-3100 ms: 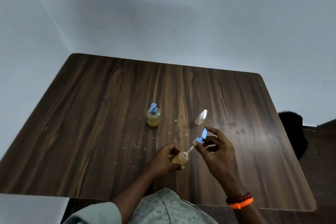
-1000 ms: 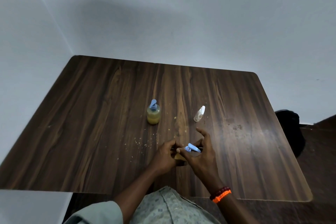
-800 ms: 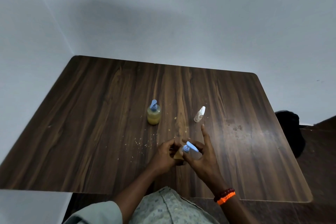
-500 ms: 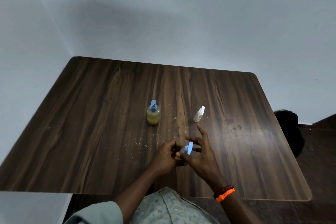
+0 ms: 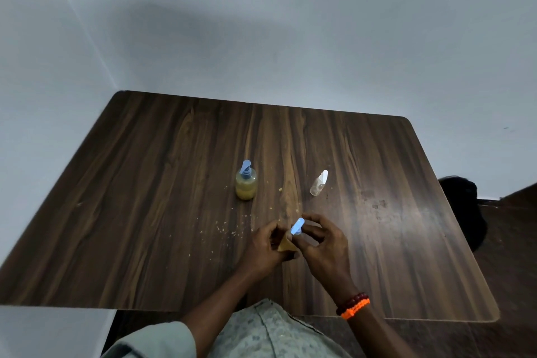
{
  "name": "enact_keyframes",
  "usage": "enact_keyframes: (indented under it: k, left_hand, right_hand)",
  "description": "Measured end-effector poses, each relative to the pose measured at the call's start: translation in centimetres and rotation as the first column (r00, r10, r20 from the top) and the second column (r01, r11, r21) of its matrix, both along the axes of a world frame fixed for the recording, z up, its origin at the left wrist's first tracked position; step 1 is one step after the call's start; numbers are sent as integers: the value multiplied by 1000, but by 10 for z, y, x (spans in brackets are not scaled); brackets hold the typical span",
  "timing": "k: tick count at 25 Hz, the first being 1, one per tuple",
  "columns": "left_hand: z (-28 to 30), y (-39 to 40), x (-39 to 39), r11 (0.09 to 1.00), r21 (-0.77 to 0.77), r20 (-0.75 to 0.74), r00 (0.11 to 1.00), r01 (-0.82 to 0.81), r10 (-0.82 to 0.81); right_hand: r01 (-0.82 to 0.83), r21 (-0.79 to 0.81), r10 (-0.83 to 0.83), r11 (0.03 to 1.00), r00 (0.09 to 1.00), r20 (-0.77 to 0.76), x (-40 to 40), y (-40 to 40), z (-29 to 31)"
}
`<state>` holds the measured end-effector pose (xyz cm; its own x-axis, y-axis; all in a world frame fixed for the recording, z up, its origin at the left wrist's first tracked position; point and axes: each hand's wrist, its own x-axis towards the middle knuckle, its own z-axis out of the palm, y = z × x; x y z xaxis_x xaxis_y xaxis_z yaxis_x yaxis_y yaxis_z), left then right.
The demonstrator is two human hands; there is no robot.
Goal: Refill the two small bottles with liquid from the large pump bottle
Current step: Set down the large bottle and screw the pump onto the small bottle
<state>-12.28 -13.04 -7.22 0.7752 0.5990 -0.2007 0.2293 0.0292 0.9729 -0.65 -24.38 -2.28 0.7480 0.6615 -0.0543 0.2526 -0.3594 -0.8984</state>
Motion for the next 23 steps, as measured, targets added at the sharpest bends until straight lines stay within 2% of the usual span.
enact_keyframes:
  k: [4,11,17,23]
  left_hand:
    - [-3,-9,7,991,103,0,997,-80,81]
    - [-11,-1,31,967,131,-74,971,-219,229]
    - [-11,31,76,949,208,-53,966,-236,252]
    - [-26,70,108,934,269,-133,952,-234,277]
  right_hand:
    - [13,-1,-13,1000,1000,14,1,4,-1]
    - [-8,-48,5,999,998,-61,22,29,-3]
    - [-107,-79,102,991,992,-70,61,70,-10]
    - [-142,-136,146,980,989,18,96,111,-27]
